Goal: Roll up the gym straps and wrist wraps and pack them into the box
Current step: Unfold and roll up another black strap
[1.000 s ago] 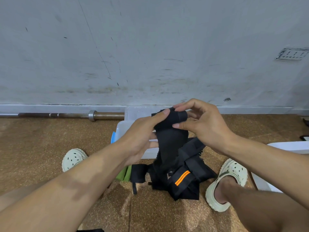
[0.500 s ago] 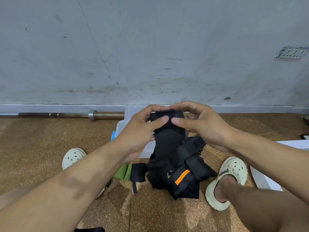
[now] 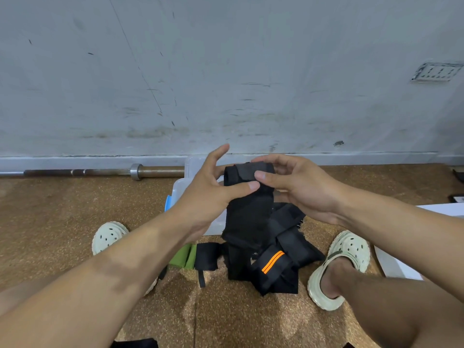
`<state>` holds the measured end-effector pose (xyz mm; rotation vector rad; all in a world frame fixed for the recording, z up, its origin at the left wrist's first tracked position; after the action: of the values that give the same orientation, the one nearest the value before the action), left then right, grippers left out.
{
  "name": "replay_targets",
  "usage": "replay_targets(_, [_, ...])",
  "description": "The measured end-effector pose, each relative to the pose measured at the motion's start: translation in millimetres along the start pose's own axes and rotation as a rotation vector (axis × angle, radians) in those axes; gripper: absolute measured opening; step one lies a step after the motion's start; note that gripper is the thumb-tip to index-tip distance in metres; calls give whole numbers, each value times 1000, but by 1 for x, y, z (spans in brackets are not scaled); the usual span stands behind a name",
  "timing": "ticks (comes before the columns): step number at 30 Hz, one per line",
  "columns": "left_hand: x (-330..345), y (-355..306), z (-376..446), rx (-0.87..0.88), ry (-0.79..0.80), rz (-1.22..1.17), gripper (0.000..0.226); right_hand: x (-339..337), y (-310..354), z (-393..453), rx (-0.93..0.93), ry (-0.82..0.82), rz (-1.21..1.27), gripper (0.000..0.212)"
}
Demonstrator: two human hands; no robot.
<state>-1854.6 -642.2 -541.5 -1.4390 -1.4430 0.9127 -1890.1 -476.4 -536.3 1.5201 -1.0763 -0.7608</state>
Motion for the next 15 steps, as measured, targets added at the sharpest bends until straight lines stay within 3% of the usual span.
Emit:
replay_targets(2, [4, 4, 0, -73, 19, -31, 91, 1, 2, 0, -36, -7, 15, 31])
replay_targets(6, [16, 10, -1, -144, 120, -54, 68, 5, 9, 0, -126, -12, 45, 29])
replay_targets(10, [15, 15, 1, -160, 84, -105, 65, 5, 9, 0, -183, -14, 9, 34])
replay_targets(15, [10, 17, 3, -172, 2, -335, 60, 11, 12, -1, -263, -16, -148, 48])
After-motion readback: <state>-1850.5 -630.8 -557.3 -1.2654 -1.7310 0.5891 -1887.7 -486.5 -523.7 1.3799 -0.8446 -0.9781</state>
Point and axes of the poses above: each hand's wrist, its own z-axis towards the middle knuckle, its own x-axis out of the palm, y = z × x, the point moved 6 cm from there along z, towards the middle knuckle, and after that the axes turned 6 degrees about -x, right-handed, at the moved point
